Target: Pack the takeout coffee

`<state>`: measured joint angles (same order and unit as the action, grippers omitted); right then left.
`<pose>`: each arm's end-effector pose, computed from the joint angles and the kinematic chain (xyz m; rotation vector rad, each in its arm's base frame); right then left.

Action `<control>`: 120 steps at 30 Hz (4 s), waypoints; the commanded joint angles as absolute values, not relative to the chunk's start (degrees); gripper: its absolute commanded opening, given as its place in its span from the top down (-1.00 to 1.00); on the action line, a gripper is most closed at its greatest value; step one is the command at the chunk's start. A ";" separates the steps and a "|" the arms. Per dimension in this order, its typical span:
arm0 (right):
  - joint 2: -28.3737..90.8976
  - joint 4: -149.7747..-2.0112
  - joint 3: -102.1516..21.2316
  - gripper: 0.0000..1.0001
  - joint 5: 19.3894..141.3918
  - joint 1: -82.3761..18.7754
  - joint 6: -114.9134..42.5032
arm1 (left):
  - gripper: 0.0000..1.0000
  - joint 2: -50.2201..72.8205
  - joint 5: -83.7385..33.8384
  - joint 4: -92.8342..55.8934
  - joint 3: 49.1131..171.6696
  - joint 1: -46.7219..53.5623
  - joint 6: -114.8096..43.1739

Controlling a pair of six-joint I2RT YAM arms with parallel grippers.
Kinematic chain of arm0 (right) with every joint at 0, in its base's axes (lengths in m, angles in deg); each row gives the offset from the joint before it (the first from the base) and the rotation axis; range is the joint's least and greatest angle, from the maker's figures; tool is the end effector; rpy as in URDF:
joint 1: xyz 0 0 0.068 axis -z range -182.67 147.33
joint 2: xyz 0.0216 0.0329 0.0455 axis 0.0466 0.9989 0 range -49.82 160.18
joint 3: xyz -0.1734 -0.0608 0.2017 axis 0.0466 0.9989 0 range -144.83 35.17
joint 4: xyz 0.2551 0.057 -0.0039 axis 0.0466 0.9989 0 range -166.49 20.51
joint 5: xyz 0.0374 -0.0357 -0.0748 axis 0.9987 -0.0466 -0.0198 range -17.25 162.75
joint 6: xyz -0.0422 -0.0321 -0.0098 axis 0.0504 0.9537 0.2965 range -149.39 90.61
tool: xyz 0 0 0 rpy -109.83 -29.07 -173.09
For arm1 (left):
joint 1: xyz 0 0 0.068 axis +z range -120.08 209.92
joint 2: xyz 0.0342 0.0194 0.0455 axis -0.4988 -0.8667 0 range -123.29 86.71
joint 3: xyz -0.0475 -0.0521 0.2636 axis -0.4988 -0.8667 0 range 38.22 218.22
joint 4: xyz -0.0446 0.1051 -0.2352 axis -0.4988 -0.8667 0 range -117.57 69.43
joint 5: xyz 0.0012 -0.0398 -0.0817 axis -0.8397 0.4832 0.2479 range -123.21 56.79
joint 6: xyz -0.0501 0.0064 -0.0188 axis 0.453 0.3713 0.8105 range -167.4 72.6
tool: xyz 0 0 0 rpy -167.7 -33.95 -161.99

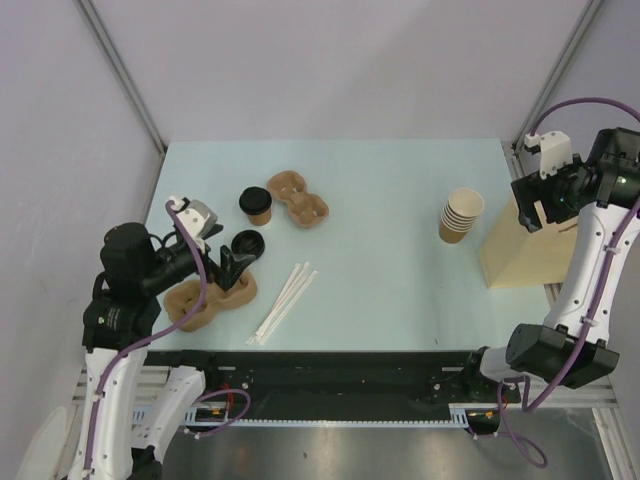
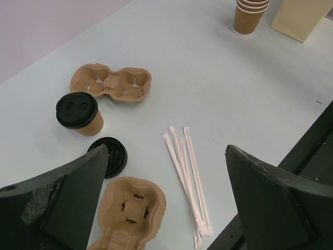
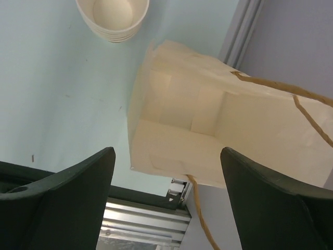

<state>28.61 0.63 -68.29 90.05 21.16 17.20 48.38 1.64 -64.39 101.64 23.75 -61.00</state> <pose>0.2147 -0.0832 0.4450 -0.6036 2.3557 -0.1791 0.1042 -0.0317 0.4023 0.7159 1.7224 -0.4854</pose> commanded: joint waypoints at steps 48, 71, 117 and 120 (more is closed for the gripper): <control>19.79 -18.73 -95.25 1.00 102.36 19.48 -2.83 | -0.99 47.59 2.74 -58.28 98.60 24.21 -58.21; 27.52 -19.55 -81.38 1.00 89.91 -34.38 11.88 | -0.99 42.06 -0.96 -56.70 99.39 24.21 -49.86; 23.57 -9.16 -66.65 -0.52 65.72 -67.36 16.14 | -0.99 40.56 6.49 -54.94 100.09 24.47 -49.16; 24.97 -9.25 -73.08 -0.56 68.00 -65.00 12.63 | -0.99 39.25 9.32 -53.27 102.46 24.30 -47.75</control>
